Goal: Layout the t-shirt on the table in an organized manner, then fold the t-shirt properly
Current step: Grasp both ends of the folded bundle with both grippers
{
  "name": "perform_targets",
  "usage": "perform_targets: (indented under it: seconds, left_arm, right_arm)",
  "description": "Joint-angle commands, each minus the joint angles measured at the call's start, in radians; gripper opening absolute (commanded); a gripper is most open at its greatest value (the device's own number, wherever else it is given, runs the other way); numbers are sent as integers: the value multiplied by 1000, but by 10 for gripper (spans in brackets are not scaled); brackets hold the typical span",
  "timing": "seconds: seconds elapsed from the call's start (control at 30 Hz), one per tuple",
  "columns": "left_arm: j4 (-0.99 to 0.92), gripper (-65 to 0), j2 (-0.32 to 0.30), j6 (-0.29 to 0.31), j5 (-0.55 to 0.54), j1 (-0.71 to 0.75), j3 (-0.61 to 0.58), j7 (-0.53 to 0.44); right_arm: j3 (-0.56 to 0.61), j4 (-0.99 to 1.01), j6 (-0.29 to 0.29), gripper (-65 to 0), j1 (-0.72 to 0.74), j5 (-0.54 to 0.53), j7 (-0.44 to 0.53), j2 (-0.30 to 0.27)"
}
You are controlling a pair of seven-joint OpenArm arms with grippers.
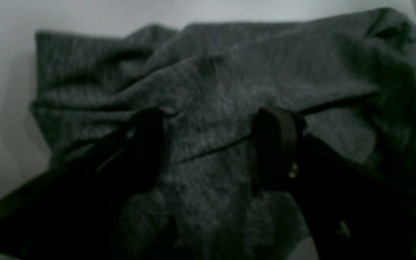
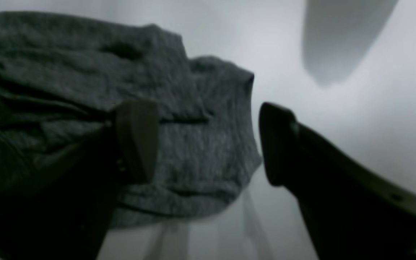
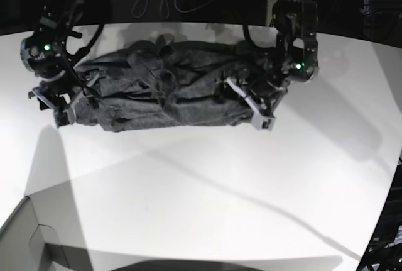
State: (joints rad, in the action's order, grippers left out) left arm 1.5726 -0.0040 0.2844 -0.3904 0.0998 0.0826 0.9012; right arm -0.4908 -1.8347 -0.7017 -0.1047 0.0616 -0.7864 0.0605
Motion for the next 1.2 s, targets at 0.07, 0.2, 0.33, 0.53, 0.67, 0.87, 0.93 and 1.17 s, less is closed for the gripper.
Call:
perform_targets:
  seconds: [0.07, 0.2, 0.33, 0.53, 0.67, 0.87, 0.93, 1.17]
  left_arm:
    - [16, -256, 3, 2, -6, -12, -1, -6]
    - [18, -256, 3, 2, -6, -12, -2, -4]
    - [15, -256, 5, 2, -6, -12, -2, -4]
    - [12, -256, 11, 2, -6, -12, -2, -4]
    - [16, -256, 11, 2, -11, -13, -2, -4]
    - [9, -256, 9, 2, -6, -12, -2, -4]
    - [7, -256, 9, 2, -6, -12, -2, -4]
    - [7, -256, 8, 2, -6, -12, -2, -4]
  right_arm:
    - [-32, 77, 4, -209, 64, -9, 11, -14]
    - [-82, 203, 4, -209, 125, -9, 12, -43]
    - [-92, 277, 4, -209, 142, -9, 14, -87]
    - [-88, 312, 4, -209, 135, -12, 14, -89]
    - [-84, 303, 4, -210, 105, -15, 14, -57]
    - [-84, 303, 4, -222, 84, -58, 12, -18]
    - [-84, 304, 4, -246, 86, -59, 12, -12]
    - [-85, 303, 4, -269, 96, -61, 6, -11]
